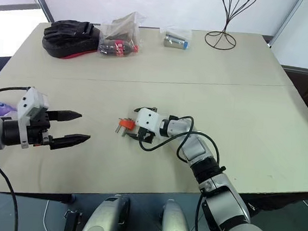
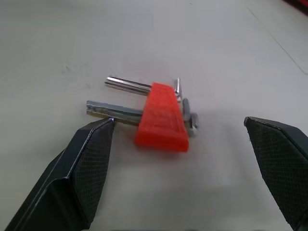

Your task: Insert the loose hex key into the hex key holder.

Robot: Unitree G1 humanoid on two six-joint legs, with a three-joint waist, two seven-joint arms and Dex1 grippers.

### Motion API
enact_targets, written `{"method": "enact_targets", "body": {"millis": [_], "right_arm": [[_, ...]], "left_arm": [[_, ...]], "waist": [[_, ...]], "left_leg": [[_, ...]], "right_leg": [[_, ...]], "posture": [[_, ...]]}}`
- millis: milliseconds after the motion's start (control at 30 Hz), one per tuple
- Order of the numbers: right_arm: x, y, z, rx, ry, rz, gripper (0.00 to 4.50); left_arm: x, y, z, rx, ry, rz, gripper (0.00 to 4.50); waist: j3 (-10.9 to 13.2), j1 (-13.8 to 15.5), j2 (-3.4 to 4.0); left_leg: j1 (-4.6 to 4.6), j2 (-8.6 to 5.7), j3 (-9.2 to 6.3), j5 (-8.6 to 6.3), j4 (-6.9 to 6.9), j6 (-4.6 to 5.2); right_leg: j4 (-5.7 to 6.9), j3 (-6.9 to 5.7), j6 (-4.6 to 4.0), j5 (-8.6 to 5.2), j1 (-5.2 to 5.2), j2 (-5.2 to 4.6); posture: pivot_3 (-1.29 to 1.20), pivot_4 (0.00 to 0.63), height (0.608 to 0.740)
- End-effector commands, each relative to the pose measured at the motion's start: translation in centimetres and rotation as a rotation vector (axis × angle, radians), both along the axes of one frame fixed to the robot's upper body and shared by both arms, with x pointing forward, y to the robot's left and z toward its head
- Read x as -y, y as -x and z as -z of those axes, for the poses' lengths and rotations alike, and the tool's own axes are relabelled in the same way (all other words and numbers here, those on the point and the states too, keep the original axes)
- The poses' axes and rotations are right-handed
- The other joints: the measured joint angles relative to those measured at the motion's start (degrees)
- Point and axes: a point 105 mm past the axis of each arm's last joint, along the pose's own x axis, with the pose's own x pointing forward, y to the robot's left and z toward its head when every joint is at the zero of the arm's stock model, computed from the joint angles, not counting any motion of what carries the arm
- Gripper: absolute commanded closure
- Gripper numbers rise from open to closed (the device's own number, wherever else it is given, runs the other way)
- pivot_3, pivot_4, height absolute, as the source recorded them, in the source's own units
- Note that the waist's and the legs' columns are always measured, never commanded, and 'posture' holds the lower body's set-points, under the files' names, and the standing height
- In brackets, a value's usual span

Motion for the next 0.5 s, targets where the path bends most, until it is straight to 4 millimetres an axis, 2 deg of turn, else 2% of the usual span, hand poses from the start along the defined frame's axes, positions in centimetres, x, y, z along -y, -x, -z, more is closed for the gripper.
{"method": "enact_targets", "body": {"millis": [33, 200, 300, 500], "right_arm": [[-0.2, -0.1, 0.7, -0.014, 0.029, 0.000, 0.00], [1.1, -0.9, 2.1, -0.068, 0.073, 0.060, 0.00], [1.9, -1.2, 3.3, -0.189, 0.045, 0.129, 0.00], [2.4, -0.8, 5.1, -0.294, 0.059, 0.154, 0.00]], "left_arm": [[0.3, 0.0, -0.9, 0.054, -0.025, 0.013, 0.03], [0.4, 0.1, -0.7, 0.058, -0.031, 0.016, 0.03], [0.5, 0.0, -0.7, 0.063, -0.029, 0.017, 0.03], [0.6, -0.2, -0.7, 0.072, -0.030, 0.014, 0.03]], "waist": [[-0.01, 0.00, -0.02], [-0.02, -0.09, -0.02], [-0.07, 0.01, -0.08], [-0.17, 0.08, -0.08]], "left_leg": [[0.04, 0.00, 0.00, 0.00, 0.00, 0.00], [0.63, 0.00, 0.02, 0.00, -0.14, -0.02], [0.83, 0.01, -0.01, 0.00, -0.16, -0.02], [1.07, 0.01, -0.02, 0.01, -0.17, -0.03]], "right_leg": [[0.00, 0.00, 0.00, 0.00, 0.04, 0.00], [-0.02, 0.02, -0.06, -0.03, 0.56, -0.01], [-0.04, 0.01, -0.22, -0.12, 0.78, -0.02], [-0.04, 0.01, -0.25, -0.12, 1.01, -0.05]], "posture": [[0.00, 0.150, 0.740], [0.00, 0.150, 0.740], [0.00, 0.150, 0.740], [0.00, 0.150, 0.740]]}}
